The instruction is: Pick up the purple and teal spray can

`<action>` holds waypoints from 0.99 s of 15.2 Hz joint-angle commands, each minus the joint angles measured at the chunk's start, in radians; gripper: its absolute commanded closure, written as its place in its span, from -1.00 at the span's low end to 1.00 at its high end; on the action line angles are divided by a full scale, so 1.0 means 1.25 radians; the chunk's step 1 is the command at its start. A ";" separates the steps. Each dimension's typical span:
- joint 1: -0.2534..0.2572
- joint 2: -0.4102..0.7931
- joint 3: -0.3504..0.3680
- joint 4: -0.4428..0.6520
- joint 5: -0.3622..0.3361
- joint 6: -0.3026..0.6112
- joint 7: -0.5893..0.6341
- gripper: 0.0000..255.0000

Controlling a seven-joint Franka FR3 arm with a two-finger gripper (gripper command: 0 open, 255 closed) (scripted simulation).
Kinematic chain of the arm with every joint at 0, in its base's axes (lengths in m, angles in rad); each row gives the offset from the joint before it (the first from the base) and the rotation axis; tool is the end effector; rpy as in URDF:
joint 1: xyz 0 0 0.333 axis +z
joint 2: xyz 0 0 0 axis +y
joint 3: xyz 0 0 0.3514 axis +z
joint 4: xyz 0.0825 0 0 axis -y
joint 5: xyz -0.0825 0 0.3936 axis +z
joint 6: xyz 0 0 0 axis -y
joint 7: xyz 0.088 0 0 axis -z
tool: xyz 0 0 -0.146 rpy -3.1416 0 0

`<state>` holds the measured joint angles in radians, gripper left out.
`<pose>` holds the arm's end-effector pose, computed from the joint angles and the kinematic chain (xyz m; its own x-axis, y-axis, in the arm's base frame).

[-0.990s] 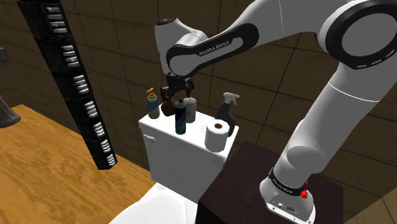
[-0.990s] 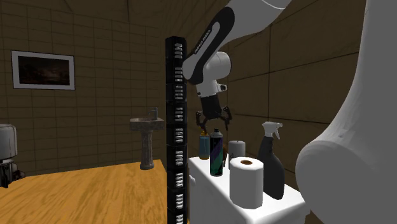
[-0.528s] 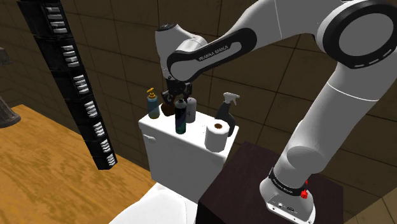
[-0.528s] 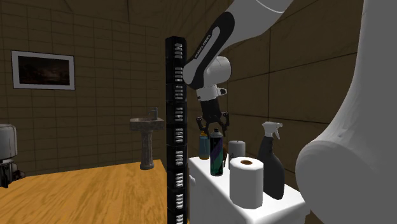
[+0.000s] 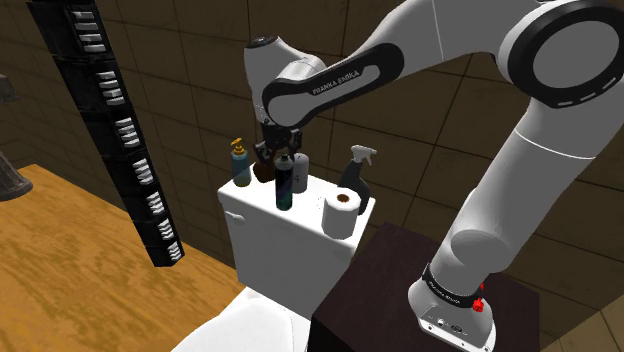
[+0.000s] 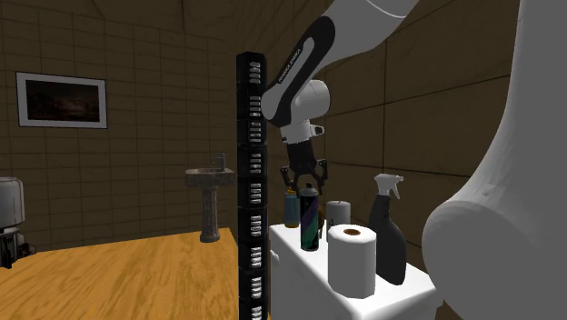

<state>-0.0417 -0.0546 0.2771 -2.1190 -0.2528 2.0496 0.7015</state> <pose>0.5264 0.1046 0.4290 0.9368 -0.3258 0.1273 -0.3459 -0.9168 0.1994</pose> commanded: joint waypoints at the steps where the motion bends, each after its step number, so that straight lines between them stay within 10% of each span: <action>1: 0.000 -0.005 0.000 0.011 0.004 -0.016 -0.005 1.00; 15: 0.002 -0.037 -0.001 0.117 0.026 -0.149 -0.043 1.00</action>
<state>-0.0400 -0.1000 0.2757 -1.9811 -0.2217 1.8723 0.6494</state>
